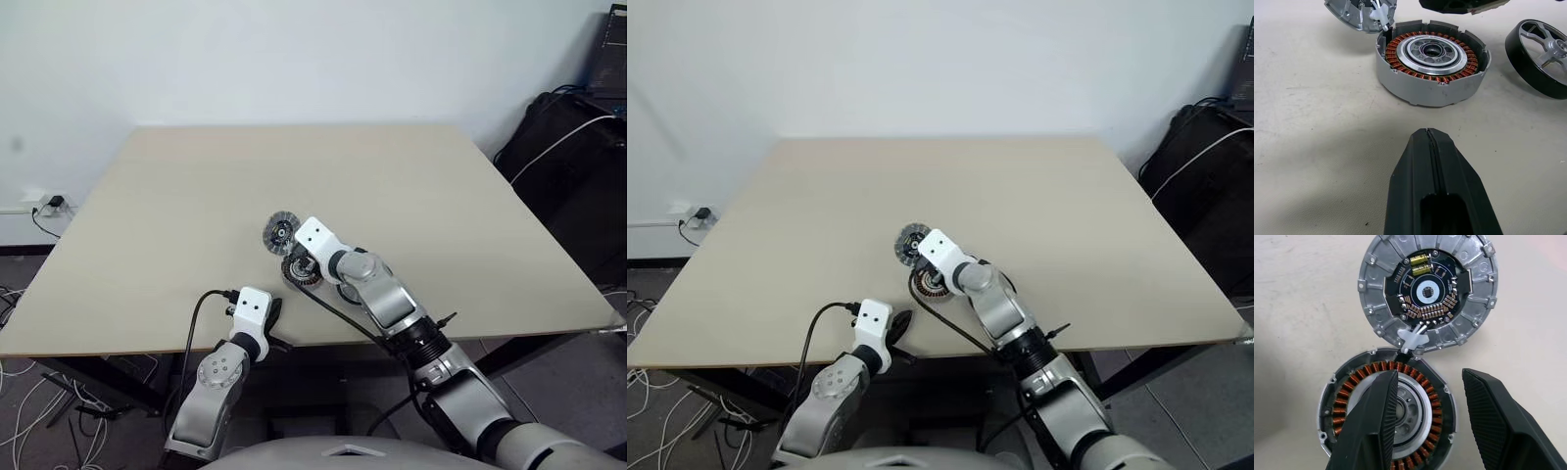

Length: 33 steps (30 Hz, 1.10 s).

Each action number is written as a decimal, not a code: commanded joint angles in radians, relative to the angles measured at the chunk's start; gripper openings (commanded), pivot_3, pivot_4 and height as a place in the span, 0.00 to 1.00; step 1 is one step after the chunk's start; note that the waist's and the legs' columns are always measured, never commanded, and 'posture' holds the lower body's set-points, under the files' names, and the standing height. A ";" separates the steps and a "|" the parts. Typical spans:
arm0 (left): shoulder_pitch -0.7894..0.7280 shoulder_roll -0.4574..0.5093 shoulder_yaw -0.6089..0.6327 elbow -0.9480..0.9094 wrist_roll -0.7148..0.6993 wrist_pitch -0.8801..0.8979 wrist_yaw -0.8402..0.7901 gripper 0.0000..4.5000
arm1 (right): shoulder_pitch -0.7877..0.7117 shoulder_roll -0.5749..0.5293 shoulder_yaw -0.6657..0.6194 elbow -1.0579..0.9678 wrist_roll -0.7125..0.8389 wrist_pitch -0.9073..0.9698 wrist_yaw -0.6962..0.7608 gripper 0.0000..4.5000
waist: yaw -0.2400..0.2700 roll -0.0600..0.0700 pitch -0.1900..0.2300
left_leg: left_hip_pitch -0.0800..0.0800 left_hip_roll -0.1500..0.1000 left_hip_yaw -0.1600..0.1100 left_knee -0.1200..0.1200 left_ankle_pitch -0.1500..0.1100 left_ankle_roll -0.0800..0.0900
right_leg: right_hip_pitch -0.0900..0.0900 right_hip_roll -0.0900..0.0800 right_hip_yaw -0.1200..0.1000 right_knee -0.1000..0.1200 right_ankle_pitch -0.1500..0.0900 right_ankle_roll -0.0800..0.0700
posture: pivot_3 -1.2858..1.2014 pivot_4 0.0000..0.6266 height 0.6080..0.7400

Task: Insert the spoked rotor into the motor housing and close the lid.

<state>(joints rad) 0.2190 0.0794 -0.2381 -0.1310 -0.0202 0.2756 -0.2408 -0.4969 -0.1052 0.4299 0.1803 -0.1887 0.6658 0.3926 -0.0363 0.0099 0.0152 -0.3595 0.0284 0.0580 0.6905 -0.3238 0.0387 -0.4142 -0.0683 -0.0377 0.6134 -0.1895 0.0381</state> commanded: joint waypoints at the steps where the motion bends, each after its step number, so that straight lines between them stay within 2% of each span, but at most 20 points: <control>1: -0.015 -0.010 -0.004 -0.014 -0.005 -0.020 0.001 0.00 | -0.017 0.012 -0.008 0.034 -0.003 -0.012 -0.010 0.50 | 0.000 0.000 0.000 | 0.000 0.000 0.000 0.000 0.000 0.000 | 0.000 0.000 0.000 0.000 0.000 0.000 | 0.52 0.00 1.00; 10: -0.009 -0.004 0.001 -0.025 -0.007 -0.017 0.000 0.00 | -0.033 0.014 -0.002 0.130 -0.010 -0.015 -0.003 0.50 | -0.001 0.000 0.000 | 0.000 0.000 0.000 0.000 0.000 0.000 | 0.000 0.000 0.000 0.000 0.000 0.000 | 0.52 0.00 1.00; 29: -0.003 -0.009 0.005 -0.025 -0.005 -0.030 0.011 0.00 | -0.093 0.023 0.004 0.179 0.005 0.116 0.063 0.50 | -0.001 0.000 0.000 | 0.000 0.000 0.000 0.000 0.000 0.000 | 0.000 0.000 0.000 0.000 0.001 -0.002 | 0.52 0.00 1.00; 33: -0.005 -0.009 0.004 -0.023 -0.005 -0.031 0.012 0.00 | -0.095 0.027 0.000 0.174 0.010 0.128 0.067 0.22 | -0.001 0.000 0.000 | 0.000 0.000 0.000 0.000 0.000 0.000 | 0.000 0.000 0.000 0.000 0.001 -0.002 | 0.52 0.00 1.00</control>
<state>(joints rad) 0.2222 0.0792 -0.2365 -0.1299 -0.0202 0.2713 -0.2329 -0.5803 -0.0777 0.4339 0.3485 -0.1819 0.7768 0.4549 -0.0370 0.0100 0.0149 -0.3590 0.0285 0.0580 0.6905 -0.3238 0.0386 -0.4139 -0.0683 -0.0377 0.6136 -0.1882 0.0360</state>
